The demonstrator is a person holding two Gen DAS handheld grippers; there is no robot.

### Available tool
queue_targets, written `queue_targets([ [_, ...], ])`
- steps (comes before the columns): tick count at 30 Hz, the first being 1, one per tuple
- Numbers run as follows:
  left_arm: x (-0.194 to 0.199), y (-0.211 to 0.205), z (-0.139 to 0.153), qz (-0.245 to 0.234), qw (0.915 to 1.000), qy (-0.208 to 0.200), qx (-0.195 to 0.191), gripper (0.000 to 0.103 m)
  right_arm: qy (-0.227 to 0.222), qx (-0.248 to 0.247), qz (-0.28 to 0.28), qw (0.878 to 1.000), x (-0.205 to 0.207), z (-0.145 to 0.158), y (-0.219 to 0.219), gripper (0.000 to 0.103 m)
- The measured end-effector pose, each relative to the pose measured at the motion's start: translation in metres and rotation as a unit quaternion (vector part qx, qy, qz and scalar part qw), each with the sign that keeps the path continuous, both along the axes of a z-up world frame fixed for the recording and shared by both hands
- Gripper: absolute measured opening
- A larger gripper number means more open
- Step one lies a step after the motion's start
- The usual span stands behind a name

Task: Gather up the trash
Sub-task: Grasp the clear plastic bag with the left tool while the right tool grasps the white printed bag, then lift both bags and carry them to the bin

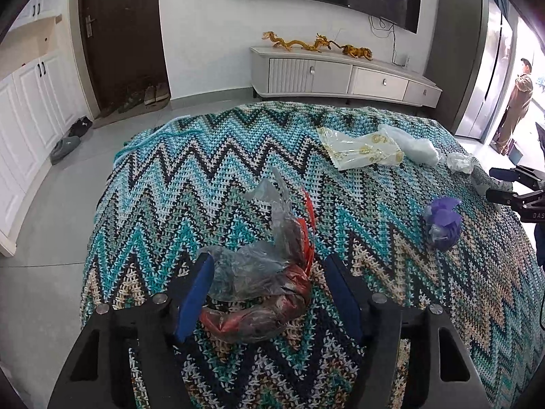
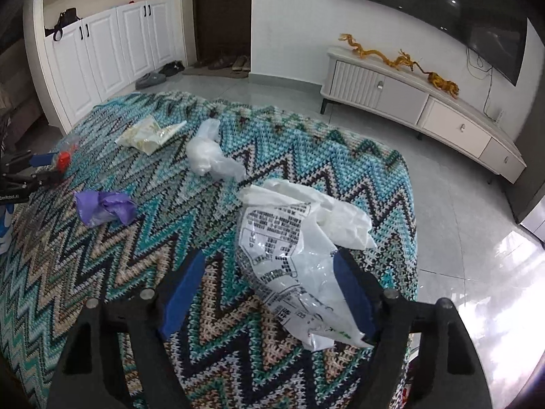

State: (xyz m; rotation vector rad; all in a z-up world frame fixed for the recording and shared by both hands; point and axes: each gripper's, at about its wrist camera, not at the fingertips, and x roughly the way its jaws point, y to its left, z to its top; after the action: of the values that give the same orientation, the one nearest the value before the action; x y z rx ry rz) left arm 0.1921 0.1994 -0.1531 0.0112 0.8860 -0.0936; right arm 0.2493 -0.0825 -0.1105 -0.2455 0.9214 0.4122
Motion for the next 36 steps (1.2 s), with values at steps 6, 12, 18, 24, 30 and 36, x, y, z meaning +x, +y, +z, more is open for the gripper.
queue_targets([
  [6, 0.001, 0.001, -0.005, -0.002, 0.9998, 0.015, -0.01, 0.031, 0.024, -0.019, -0.012, 0.999, 0.008, -0.015, -0.007, 0.045],
  [12, -0.014, 0.001, 0.001, 0.014, 0.9997, 0.004, -0.018, 0.018, 0.03, 0.024, -0.03, 0.999, 0.002, -0.007, -0.017, 0.024],
  [18, -0.053, 0.001, 0.024, 0.026, 0.9991, -0.023, -0.025, 0.017, 0.042, 0.095, -0.023, 0.994, -0.038, 0.014, -0.014, 0.018],
  [24, -0.095, 0.0, 0.057, 0.031, 0.9978, -0.052, -0.027, 0.017, 0.036, 0.133, -0.007, 0.99, -0.085, 0.035, -0.004, 0.017],
  [30, -0.135, -0.01, 0.088, 0.027, 0.9961, -0.079, -0.026, 0.017, 0.008, 0.161, 0.001, 0.987, -0.138, 0.066, -0.007, 0.017],
  [36, -0.161, -0.037, 0.114, 0.012, 0.9951, -0.098, -0.005, 0.017, -0.037, 0.176, 0.0, 0.984, -0.183, 0.099, -0.027, 0.017],
])
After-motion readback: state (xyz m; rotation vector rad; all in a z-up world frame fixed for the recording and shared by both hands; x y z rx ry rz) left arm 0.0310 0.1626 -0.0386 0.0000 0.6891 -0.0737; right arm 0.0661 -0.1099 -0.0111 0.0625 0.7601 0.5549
